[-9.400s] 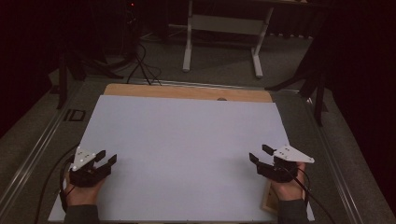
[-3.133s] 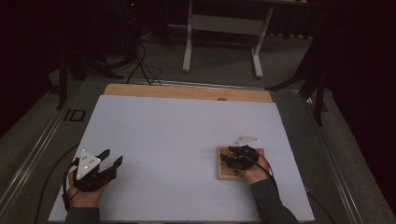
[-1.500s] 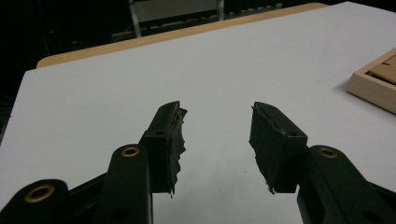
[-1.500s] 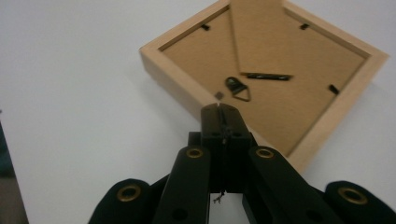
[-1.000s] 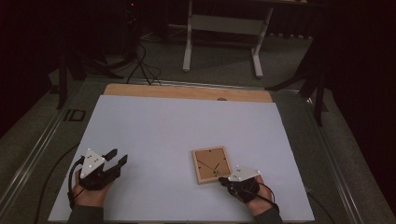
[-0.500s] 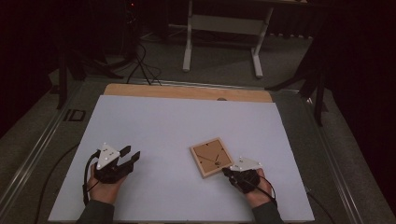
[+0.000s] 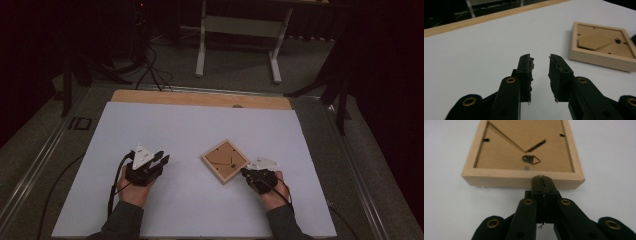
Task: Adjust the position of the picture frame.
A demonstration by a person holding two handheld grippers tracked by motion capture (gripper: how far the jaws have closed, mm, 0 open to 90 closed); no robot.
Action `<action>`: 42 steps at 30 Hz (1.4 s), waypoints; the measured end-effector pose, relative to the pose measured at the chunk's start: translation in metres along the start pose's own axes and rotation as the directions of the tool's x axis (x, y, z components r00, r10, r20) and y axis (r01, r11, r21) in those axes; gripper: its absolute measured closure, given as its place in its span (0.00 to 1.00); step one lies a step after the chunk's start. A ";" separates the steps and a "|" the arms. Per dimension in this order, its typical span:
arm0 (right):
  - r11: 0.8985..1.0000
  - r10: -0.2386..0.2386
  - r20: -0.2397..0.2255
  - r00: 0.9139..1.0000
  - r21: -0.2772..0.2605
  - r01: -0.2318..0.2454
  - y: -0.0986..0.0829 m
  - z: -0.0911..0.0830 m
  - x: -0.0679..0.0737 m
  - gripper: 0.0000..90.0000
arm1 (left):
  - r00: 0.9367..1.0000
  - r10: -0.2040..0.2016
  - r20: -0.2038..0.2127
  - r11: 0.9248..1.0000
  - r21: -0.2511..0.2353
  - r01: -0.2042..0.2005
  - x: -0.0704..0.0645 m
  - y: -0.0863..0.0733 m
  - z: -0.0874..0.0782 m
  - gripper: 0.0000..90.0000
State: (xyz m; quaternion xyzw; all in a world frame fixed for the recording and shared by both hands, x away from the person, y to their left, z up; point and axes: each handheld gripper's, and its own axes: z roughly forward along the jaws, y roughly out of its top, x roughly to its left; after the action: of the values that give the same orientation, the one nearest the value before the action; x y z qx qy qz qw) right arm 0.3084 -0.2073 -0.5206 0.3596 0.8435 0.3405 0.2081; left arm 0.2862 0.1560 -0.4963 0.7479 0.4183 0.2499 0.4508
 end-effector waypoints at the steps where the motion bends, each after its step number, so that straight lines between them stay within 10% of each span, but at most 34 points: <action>1: 1.000 0.006 0.004 1.000 0.000 -0.006 0.002 0.002 -0.001 1.00 | 1.000 0.006 0.008 1.000 0.006 -0.006 -0.002 0.001 0.004 0.81; 26: 0.999 0.037 -0.048 0.998 -0.007 -0.037 0.007 0.007 0.010 1.00 | 0.996 0.056 0.073 0.997 0.053 -0.060 -0.034 0.028 0.102 1.00; 42: 1.000 0.012 -0.085 0.996 0.010 -0.011 0.006 0.006 0.014 1.00 | 0.994 0.077 0.072 0.990 0.111 -0.085 -0.040 0.023 0.115 1.00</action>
State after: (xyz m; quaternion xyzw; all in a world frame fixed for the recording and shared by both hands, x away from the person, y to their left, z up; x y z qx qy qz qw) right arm 0.3060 -0.1913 -0.5214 0.3506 0.8511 0.3527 0.1684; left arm 0.3609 0.0626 -0.5301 0.7968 0.3856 0.2184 0.4108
